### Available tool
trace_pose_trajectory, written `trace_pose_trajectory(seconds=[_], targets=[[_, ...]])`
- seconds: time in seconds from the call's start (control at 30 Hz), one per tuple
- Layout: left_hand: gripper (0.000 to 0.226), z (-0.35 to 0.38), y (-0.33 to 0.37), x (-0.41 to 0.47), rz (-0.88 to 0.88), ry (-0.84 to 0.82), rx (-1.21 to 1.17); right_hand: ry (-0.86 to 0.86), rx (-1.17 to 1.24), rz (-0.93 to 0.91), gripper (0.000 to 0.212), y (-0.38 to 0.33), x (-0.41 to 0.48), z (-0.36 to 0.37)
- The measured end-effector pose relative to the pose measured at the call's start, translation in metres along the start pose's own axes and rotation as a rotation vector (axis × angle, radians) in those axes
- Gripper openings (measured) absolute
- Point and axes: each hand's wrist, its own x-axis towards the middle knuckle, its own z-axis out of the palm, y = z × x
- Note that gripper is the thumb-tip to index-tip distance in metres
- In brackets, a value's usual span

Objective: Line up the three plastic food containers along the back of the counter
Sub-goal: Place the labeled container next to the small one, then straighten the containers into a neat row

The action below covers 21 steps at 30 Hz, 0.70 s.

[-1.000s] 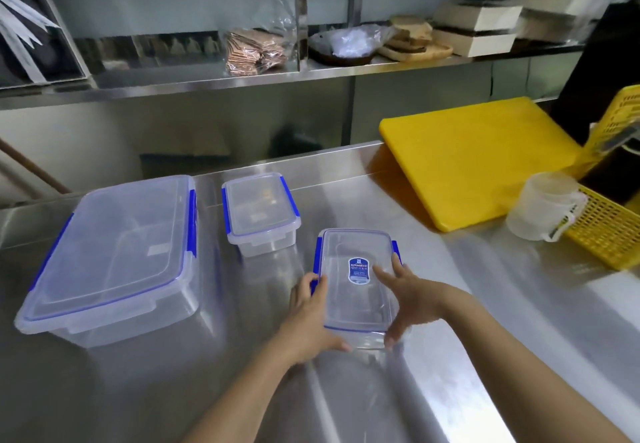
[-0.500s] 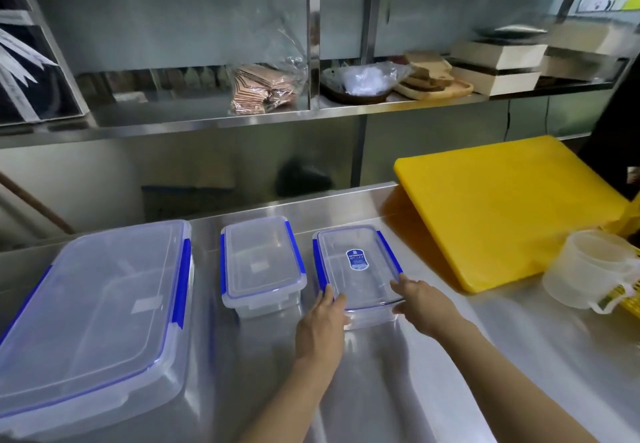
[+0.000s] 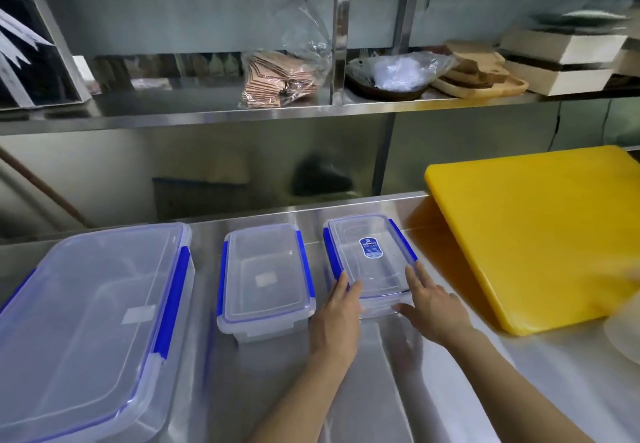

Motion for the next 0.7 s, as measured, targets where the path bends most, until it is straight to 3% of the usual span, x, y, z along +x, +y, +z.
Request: trace_pose_trajectory(seconds=[0.1,0.27,0.43,0.6,0.7], targets=[[0.050,-0.024,0.000,-0.011,0.015,-0.007,-0.112,0.053,0.046,0.043,0.066,-0.014,-0.006,-0.012],[0.040,-0.106,-0.025,-0.041,-0.015,0.300,-0.196,0.364,0.484,-0.037,0.042,-0.082,-0.023,-0.028],[0.049,-0.171,-0.111,-0.074,-0.242,0.506,-0.019,0.121,0.804,-0.278,0.038,-0.178,-0.050,-0.014],[0.061,-0.200,-0.194,-0.123,-0.562,0.518,0.114,-0.173,0.890,-0.380,0.055,-0.254,-0.076,0.018],[0.069,-0.208,-0.228,-0.145,-0.759,0.412,0.183,-0.191,0.949,-0.399,0.064,-0.281,-0.086,0.037]])
